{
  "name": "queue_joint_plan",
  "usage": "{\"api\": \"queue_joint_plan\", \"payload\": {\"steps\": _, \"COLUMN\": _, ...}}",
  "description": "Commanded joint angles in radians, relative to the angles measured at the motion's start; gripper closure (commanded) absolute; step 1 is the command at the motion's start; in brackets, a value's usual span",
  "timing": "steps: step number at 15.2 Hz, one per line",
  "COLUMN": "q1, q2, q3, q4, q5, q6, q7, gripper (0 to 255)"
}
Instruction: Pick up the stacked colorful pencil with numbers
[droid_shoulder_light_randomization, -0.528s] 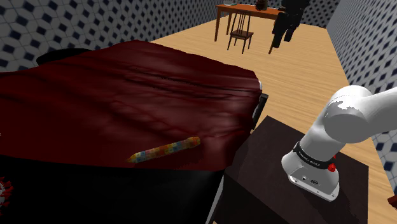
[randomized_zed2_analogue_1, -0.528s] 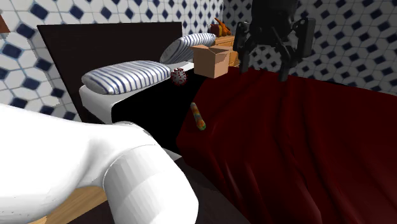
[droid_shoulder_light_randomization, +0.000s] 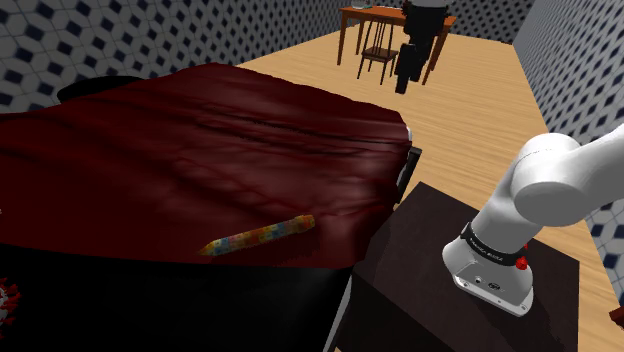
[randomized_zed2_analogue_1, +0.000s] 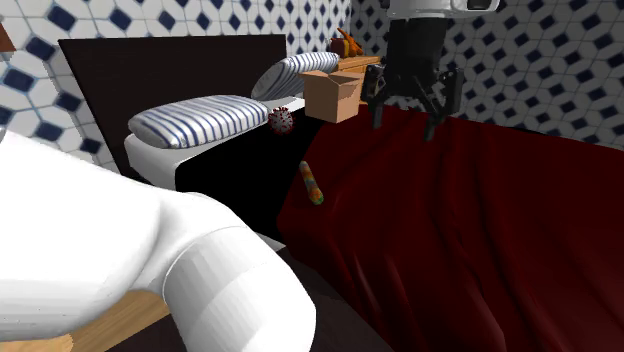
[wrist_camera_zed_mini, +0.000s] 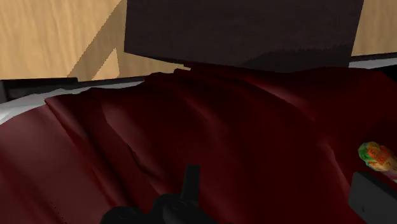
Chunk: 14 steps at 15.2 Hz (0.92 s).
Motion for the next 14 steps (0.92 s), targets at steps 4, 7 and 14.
{"api": "queue_joint_plan", "payload": {"steps": 4, "q1": 0.059, "q2": 0.117, "q3": 0.029, "q4": -0.013, "q5": 0.023, "q6": 0.132, "q7": -0.05, "gripper": 0}}
{"api": "queue_joint_plan", "payload": {"steps": 7, "q1": 0.093, "q2": 0.194, "q3": 0.049, "q4": -0.01, "q5": 0.035, "q6": 0.206, "q7": -0.08, "gripper": 0}}
{"api": "queue_joint_plan", "payload": {"steps": 14, "q1": 0.165, "q2": 0.382, "q3": 0.103, "q4": 0.022, "q5": 0.055, "q6": 0.363, "q7": -0.146, "gripper": 0}}
